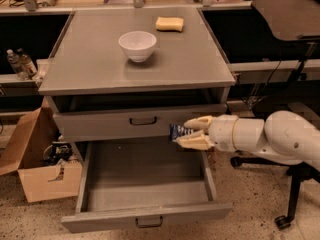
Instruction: Place rxbar blueberry into middle drawer
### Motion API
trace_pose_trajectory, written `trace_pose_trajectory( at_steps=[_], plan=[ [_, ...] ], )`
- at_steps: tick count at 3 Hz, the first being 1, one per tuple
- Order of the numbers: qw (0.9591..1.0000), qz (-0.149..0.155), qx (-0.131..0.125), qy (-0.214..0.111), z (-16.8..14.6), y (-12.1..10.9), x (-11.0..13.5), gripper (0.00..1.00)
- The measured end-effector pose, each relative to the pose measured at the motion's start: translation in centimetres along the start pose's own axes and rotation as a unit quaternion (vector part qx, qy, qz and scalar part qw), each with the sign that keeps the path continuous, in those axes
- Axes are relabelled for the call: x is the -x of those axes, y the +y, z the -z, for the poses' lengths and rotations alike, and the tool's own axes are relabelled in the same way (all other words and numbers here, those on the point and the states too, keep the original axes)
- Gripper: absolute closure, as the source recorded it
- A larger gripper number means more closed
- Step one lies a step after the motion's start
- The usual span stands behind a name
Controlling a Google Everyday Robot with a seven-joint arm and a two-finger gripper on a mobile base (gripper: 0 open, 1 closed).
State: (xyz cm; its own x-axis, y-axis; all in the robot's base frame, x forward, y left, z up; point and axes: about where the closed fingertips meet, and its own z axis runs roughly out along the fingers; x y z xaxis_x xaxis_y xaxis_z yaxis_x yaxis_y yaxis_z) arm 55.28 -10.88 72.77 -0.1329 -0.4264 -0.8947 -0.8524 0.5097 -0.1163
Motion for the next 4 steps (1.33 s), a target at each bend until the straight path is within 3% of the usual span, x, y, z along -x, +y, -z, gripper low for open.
trace_pose_trajectory(
  at_steps=[1,2,3,4],
  plan=[
    [0.999,-0.031,0.019,0.024,-3.7,4.7,-6.8,1.0],
    [0.9989,-0.035,0.02,0.023,-3.9,4.8,-7.1,1.0],
    [0.9978,-0.06,0.022,0.017,-5.1,5.3,-8.8,1.0],
    [0.9967,-0.072,0.02,0.03,-9.8,5.5,-14.5,1.0]
  ],
)
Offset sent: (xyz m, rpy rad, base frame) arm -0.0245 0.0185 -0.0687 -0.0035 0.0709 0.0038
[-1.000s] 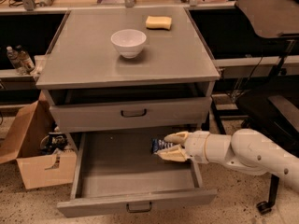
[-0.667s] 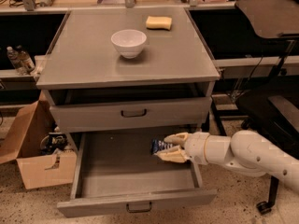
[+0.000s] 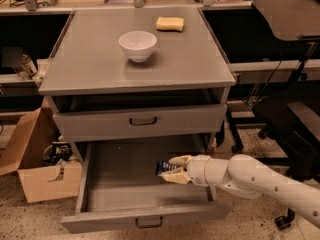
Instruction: Place rxbar blueberry into middle drawer
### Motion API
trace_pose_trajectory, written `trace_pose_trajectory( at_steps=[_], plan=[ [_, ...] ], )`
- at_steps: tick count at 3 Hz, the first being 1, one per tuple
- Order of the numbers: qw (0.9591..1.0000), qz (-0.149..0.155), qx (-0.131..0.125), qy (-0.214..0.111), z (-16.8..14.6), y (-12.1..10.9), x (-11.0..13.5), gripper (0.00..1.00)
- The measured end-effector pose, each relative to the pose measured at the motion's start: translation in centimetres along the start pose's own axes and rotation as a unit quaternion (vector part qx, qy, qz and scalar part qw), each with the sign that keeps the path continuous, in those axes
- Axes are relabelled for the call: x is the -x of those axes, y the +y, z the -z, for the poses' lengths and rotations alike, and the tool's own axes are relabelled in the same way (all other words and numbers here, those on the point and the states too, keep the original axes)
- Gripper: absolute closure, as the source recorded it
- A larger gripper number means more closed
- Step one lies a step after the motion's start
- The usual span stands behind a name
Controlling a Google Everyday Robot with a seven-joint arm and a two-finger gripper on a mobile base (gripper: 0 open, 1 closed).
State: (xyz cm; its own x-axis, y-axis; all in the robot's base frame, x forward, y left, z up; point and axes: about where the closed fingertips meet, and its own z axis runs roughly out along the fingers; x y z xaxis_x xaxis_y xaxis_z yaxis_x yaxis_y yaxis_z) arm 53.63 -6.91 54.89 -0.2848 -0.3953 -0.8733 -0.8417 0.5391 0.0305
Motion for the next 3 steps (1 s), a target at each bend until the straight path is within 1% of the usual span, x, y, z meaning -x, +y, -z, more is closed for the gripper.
trace_pose_trajectory(
  at_steps=[1,2,3],
  plan=[
    [0.9995,-0.011,-0.006,0.027,-4.8,-1.6,-5.3,1.0],
    [0.9985,-0.013,-0.01,0.053,-7.5,-2.8,-8.3,1.0],
    [0.9967,-0.016,-0.017,0.078,-8.9,-4.0,-10.0,0.82]
  ],
)
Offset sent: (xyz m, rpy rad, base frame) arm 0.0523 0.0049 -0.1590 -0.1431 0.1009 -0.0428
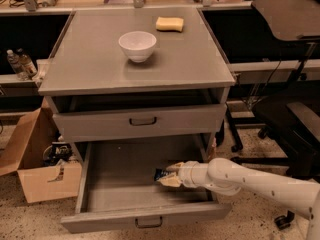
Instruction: Place rxbar blueberry into middle drawer
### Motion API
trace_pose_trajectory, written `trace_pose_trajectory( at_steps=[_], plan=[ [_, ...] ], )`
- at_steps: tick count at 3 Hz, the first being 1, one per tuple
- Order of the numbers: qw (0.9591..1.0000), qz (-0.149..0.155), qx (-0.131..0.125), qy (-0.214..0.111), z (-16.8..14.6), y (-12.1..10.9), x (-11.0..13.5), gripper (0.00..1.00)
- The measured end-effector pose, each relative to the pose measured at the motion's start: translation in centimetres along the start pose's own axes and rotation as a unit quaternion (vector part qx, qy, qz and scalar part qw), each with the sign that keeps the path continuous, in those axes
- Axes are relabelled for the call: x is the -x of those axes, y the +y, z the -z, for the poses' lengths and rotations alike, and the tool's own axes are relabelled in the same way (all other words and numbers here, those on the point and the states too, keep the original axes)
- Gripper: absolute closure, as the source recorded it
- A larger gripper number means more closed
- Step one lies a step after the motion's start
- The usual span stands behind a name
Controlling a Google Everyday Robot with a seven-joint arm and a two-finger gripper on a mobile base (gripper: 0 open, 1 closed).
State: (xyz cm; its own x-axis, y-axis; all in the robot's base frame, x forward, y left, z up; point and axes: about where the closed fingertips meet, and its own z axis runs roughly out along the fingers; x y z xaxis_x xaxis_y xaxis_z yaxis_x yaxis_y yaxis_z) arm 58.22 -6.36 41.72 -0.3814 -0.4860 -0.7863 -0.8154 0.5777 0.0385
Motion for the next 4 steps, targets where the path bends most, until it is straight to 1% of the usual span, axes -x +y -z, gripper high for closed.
trace_pose_trajectory(
  at_steps=[1,2,3,4],
  plan=[
    [0.9999,-0.002,-0.003,0.012,-0.8,-0.7,-0.5,0.59],
    [0.9999,-0.004,0.0,0.015,-1.6,-1.2,-1.0,0.36],
    [0.9999,-0.01,0.005,0.005,-2.0,-1.4,-1.1,0.12],
    [0.9993,-0.019,0.016,-0.029,-1.6,-1.6,-0.3,0.0]
  ],
)
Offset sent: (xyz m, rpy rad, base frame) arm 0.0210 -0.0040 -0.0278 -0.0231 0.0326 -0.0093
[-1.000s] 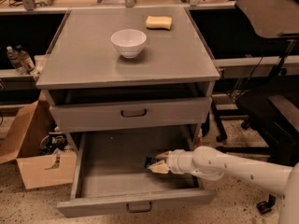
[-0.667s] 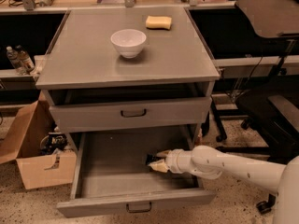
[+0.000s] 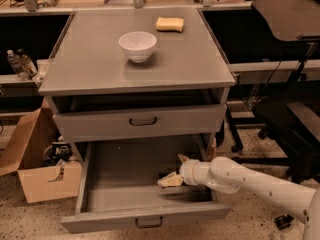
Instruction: Place rxbar blueberry into middle drawer
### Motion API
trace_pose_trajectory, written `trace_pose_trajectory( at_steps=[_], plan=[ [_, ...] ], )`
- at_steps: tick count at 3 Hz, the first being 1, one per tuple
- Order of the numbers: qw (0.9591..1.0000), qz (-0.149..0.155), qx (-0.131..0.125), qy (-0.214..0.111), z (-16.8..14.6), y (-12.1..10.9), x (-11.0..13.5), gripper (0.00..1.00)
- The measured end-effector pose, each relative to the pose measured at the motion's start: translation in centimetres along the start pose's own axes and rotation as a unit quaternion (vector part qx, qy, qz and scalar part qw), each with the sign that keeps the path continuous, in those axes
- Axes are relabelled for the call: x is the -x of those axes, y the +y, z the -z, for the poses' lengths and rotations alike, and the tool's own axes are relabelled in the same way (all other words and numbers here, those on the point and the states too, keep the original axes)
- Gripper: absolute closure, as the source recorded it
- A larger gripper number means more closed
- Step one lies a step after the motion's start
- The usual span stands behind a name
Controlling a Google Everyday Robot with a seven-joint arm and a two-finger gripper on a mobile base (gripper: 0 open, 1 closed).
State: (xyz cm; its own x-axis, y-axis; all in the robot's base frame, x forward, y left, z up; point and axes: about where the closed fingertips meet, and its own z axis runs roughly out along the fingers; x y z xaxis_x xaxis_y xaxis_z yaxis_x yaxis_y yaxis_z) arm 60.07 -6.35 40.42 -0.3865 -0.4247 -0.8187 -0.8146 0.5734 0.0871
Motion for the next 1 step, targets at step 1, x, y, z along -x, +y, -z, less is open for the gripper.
trace_pose_trajectory(
  at_steps=[1],
  plan=[
    [0.9982,-0.008,0.015,-0.058,1.4,-0.25,1.42,0.0]
  ],
)
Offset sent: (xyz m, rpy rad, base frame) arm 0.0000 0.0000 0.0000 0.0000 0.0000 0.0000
